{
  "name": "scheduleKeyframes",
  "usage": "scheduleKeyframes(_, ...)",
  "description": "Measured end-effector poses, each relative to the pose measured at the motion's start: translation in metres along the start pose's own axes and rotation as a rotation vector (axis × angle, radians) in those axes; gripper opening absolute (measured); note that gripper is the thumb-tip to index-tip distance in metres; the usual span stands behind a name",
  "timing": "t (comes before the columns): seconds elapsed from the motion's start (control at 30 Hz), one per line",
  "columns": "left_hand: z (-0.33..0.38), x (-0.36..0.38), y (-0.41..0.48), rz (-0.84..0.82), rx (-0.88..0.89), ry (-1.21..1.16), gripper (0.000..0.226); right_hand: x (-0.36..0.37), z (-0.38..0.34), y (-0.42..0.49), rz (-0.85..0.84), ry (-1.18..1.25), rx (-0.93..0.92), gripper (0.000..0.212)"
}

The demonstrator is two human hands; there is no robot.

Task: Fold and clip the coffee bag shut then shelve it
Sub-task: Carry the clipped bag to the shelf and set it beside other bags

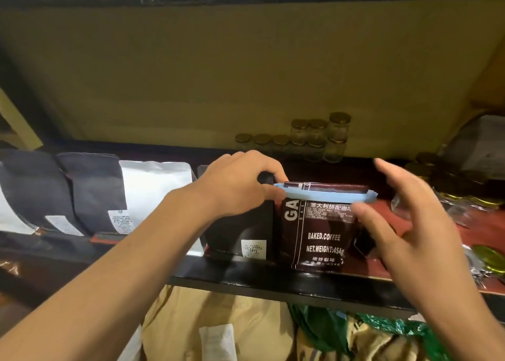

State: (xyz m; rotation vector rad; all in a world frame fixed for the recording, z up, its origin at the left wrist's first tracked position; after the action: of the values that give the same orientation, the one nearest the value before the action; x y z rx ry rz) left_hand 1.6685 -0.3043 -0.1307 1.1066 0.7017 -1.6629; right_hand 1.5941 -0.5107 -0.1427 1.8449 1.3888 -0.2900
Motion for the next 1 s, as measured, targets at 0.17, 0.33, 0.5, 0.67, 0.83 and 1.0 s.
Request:
scheduleKeyframes(0.17,-0.002,0.001,0.004,-0.021,-0.049,0.041,0.008,0.036,-0.031,0.031,-0.320,-0.360,-0.157,0.044)
scheduleKeyframes(0.33,0.003,0.003,0.004,-0.036,0.010,0.078,0.011,0.036,-0.034,0.030,-0.286,-0.383,-0.202,0.031)
scheduleKeyframes(0.5,0.005,0.006,0.002,-0.063,0.068,0.108,0.025,0.039,-0.031,0.022,-0.221,-0.442,-0.187,0.034)
scheduleKeyframes(0.67,0.004,0.003,-0.001,-0.058,0.072,0.131,0.053,0.039,-0.025,0.028,-0.277,-0.372,-0.162,0.037)
scheduleKeyframes(0.83,0.003,0.004,-0.003,-0.036,0.062,0.141,0.072,0.045,-0.023,0.018,-0.220,-0.390,-0.194,0.037)
scheduleKeyframes(1.0,0.004,0.004,-0.002,-0.015,0.076,0.145,0.075,0.047,-0.021,0.016,-0.190,-0.398,-0.228,0.041)
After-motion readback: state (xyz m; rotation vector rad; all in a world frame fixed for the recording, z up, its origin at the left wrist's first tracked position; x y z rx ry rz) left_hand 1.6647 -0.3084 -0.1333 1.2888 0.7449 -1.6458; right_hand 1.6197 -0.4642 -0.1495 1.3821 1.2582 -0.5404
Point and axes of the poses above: each hand's wrist, its own y-axis towards the middle knuckle, its own x-axis out of the palm, z = x × y, the point moved 9 cm from there along y, towards the middle knuckle, and after that the axes turned 1 degree about -z, right-handed, at the moved point
